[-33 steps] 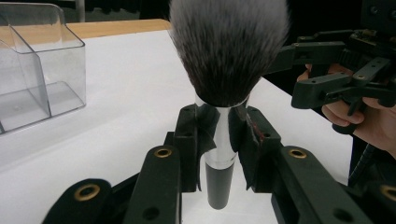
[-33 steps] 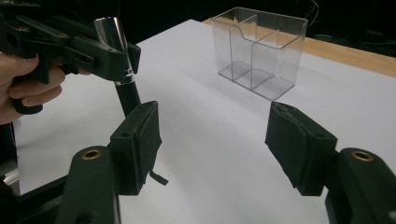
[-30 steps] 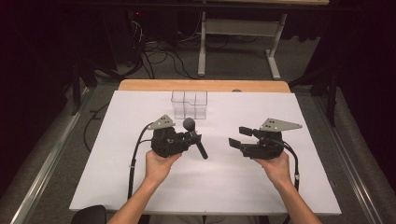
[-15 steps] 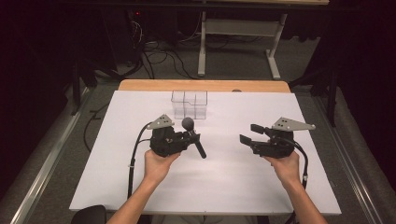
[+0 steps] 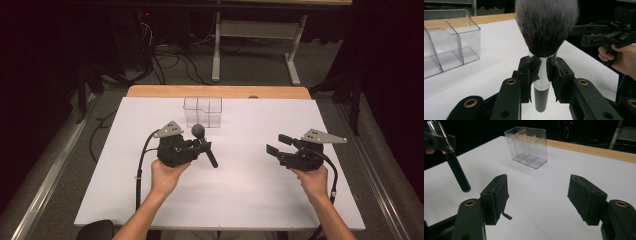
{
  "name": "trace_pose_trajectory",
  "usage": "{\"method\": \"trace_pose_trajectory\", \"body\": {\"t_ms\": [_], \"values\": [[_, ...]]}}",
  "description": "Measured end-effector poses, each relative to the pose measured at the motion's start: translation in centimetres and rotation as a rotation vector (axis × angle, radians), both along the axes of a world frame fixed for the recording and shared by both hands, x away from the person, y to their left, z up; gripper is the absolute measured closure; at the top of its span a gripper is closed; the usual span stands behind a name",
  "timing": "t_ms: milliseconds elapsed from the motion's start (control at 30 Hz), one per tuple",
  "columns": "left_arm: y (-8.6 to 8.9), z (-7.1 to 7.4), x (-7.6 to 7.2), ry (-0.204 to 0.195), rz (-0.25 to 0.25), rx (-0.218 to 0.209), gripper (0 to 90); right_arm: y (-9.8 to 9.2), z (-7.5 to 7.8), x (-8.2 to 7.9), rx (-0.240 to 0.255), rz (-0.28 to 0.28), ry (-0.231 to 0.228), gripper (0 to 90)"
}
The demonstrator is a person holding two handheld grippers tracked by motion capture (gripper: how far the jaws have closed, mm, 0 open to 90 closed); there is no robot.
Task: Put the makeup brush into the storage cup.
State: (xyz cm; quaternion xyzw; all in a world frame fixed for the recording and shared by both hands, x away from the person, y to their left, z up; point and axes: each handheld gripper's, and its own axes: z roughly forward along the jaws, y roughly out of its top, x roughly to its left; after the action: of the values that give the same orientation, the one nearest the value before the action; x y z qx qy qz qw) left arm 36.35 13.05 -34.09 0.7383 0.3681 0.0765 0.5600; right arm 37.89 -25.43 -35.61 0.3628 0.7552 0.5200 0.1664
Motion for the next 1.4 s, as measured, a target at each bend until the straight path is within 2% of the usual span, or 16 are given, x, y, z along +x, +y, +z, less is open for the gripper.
{"method": "trace_pose_trajectory", "body": {"t_ms": [100,333,433,567,600,667,833,1167,1400], "values": [[0.2,0.0,0.1,0.0,0.005,0.006,70.5,-0.4,-0.6,-0.1,-0.027,-0.016,0.01,33.0],[0.8,0.0,0.3,0.003,0.022,0.006,70.5,-1.5,-1.6,-0.3,-0.016,-0.062,0.005,32.7],[1.2,0.1,0.4,0.004,0.031,0.007,70.5,-1.5,-2.1,-0.5,-0.033,-0.069,0.005,32.5],[1.5,0.3,0.6,0.006,0.039,0.006,70.5,-1.5,-2.7,-0.6,-0.052,-0.073,0.015,31.5],[1.6,0.4,0.6,0.004,0.042,0.008,70.5,-1.6,-2.9,-0.6,-0.051,-0.072,0.005,31.5],[1.7,0.5,0.7,0.004,0.046,0.013,70.5,-1.6,-3.2,-0.6,-0.035,-0.079,0.008,31.5],[2.0,0.9,0.8,-0.003,0.06,0.032,70.5,-1.7,-3.7,-0.7,-0.03,-0.091,0.004,31.4],[2.3,1.2,1.7,0.007,0.079,0.029,70.4,-1.7,-4.3,-1.0,-0.021,-0.111,0.003,31.7],[2.6,1.9,2.5,0.0,0.093,0.029,70.4,-0.9,-4.6,-1.1,-0.053,-0.095,-0.007,30.3]]}}
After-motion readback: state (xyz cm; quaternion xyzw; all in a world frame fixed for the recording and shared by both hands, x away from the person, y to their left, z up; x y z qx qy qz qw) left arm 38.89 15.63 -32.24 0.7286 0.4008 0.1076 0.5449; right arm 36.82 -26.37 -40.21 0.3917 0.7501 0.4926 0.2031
